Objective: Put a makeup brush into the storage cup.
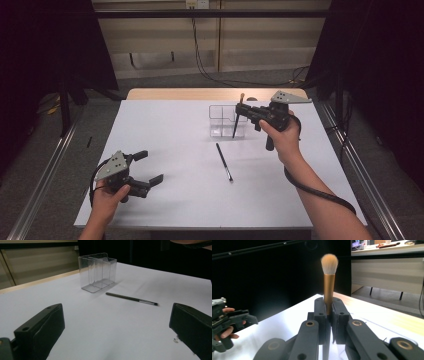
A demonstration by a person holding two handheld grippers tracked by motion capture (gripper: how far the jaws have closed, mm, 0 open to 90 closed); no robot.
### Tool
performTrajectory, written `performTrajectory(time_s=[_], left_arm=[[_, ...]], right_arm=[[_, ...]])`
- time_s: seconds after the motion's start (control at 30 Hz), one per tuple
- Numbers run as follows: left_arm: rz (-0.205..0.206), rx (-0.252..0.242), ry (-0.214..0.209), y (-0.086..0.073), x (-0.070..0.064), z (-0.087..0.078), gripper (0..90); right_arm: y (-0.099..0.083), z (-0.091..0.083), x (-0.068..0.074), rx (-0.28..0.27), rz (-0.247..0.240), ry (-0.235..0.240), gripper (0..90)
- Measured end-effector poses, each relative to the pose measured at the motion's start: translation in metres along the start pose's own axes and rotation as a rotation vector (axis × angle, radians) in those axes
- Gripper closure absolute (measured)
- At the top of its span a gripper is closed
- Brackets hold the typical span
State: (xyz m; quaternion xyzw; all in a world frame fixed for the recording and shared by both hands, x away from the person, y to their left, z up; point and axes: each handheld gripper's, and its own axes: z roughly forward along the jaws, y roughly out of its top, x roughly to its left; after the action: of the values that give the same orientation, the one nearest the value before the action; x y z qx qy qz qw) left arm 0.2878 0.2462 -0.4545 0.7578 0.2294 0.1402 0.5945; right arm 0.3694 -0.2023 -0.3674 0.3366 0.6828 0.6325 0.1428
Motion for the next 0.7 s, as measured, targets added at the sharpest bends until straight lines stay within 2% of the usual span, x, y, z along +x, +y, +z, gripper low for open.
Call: performTrajectory(time_s=[0.3,0.7], left_arm=[[-0.004,0.001,0.002,-0.001,0.002,-0.001,0.0],[0.014,-0.002,-0.007,0.000,0.000,0.000,0.0]], right_arm=[[0.007,0.007,-0.008,0.018,-0.024,-0.036,84.1],[0.017,0.009,-0.024,0.002,-0.031,-0.101,84.1]])
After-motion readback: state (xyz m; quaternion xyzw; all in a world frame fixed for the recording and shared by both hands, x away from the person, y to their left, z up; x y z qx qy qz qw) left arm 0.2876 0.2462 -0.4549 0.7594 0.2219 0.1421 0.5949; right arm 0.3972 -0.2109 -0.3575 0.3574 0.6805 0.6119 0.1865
